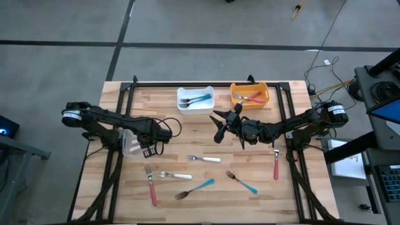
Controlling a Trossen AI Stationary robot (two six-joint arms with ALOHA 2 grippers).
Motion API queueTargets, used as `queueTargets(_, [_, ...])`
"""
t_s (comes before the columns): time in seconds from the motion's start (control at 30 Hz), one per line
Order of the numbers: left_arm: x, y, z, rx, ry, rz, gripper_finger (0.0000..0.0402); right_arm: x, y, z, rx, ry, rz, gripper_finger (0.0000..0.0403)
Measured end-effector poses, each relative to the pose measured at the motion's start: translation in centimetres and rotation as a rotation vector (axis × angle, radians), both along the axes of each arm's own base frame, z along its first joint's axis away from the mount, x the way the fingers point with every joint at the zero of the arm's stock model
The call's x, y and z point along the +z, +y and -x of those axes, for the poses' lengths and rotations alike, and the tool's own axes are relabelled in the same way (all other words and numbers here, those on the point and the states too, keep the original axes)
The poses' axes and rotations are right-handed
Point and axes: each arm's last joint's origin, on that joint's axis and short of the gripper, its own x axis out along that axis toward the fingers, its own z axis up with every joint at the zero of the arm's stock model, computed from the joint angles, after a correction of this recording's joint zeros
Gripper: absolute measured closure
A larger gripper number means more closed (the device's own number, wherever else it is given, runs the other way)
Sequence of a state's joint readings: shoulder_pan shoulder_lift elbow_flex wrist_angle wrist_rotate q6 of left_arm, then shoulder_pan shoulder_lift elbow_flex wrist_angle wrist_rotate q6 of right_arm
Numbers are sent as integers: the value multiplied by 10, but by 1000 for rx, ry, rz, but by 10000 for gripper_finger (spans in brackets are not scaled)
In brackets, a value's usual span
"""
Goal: Sort silverware by color (type)
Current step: Put the right blue fork into the white bin
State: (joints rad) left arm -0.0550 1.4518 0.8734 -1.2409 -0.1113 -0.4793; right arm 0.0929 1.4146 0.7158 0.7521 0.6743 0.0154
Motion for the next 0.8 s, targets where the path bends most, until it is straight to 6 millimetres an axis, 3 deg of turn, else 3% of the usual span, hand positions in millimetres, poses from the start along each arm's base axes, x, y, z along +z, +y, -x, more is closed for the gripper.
queueTargets(0.2, [27, -8, -10, -71, -203, -110, 335, 0, 0, 0, 0, -26, -42, 284])
queueTargets(0.5, [63, -22, -31, -341, -717, -197, 335, 1, 0, -3, 59, -30, -119, 284])
queueTargets(0.8, [93, -26, -55, -685, -1045, -361, 335, 17, 1, -18, 63, 283, -227, 284])
